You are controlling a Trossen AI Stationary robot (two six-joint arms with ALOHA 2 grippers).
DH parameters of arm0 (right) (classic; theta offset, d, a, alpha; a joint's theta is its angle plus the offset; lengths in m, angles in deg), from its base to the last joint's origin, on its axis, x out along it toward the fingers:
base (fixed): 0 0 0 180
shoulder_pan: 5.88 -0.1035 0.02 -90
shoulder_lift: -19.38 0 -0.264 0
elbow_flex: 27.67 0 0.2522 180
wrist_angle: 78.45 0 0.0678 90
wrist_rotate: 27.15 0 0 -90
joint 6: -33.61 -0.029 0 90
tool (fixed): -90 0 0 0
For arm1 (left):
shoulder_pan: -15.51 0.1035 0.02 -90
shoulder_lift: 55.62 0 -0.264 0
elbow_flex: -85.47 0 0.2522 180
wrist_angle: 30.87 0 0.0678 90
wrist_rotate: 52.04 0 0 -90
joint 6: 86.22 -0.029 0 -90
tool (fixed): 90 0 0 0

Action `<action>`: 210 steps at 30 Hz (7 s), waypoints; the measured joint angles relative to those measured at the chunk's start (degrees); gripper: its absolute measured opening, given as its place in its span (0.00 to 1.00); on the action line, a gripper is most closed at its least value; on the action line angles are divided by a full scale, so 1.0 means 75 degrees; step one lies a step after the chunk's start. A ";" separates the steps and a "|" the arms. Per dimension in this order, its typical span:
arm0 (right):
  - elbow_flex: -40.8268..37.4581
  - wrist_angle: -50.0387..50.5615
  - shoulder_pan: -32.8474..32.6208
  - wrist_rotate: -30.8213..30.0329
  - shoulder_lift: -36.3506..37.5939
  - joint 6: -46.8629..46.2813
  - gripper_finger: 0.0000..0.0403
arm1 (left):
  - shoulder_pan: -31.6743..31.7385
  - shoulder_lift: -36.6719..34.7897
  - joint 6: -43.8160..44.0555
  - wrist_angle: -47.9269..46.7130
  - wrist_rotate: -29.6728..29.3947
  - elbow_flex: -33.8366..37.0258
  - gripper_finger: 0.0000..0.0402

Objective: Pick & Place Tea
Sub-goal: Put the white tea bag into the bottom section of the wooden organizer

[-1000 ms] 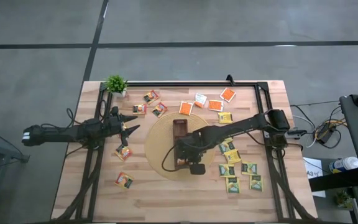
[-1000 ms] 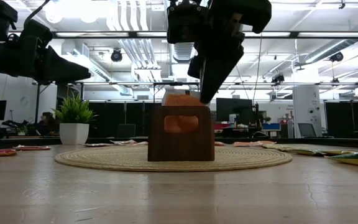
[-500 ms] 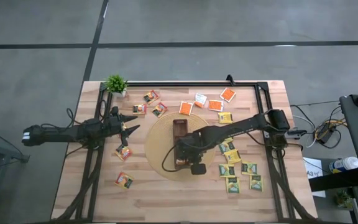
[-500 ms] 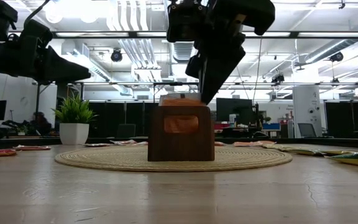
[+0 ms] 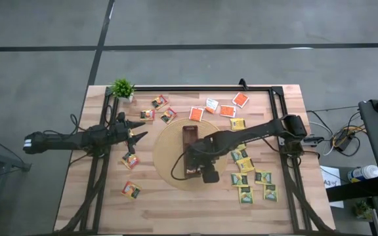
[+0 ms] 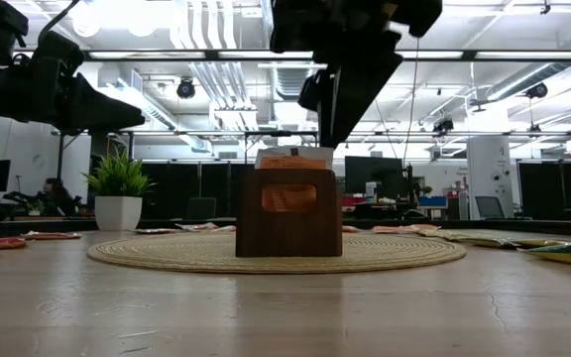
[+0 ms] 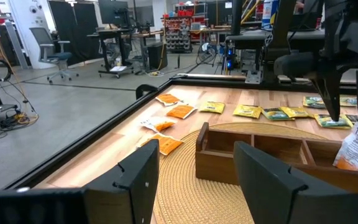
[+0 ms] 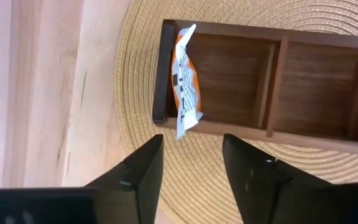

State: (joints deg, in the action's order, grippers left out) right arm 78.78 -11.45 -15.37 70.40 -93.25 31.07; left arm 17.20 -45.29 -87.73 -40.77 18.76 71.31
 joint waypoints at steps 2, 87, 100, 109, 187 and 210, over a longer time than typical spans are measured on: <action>0.0170 0.0284 0.0000 -0.0001 0.0003 0.0088 0.44 | 0.0000 0.0001 -0.0001 0.0000 0.0000 0.0000 0.50; -0.0172 -0.1727 0.7082 0.1215 -0.1350 0.4628 0.33 | 0.0009 0.0000 0.0000 0.0000 0.0001 0.0002 0.50; -0.0075 -0.2078 0.7087 0.0813 -0.1508 0.4844 0.32 | 0.0006 0.0002 -0.0001 0.0000 0.0000 0.0003 0.50; -0.0102 -0.2258 0.7087 0.0786 -0.1508 0.4735 0.30 | 0.0006 0.0001 -0.0001 0.0000 0.0000 0.0000 0.50; -0.0988 -0.0926 0.3412 -0.4030 0.0819 0.2115 0.02 | 0.0000 0.0000 0.0001 0.0000 0.0000 0.0001 0.50; -0.0870 -0.0244 0.0468 -0.4614 0.1388 0.0905 0.02 | 0.0009 0.0000 0.0002 0.0000 0.0000 0.0000 0.50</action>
State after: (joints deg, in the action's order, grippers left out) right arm 72.26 -13.28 -11.87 35.80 -82.84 37.85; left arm 17.27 -45.29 -87.72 -40.77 18.76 71.31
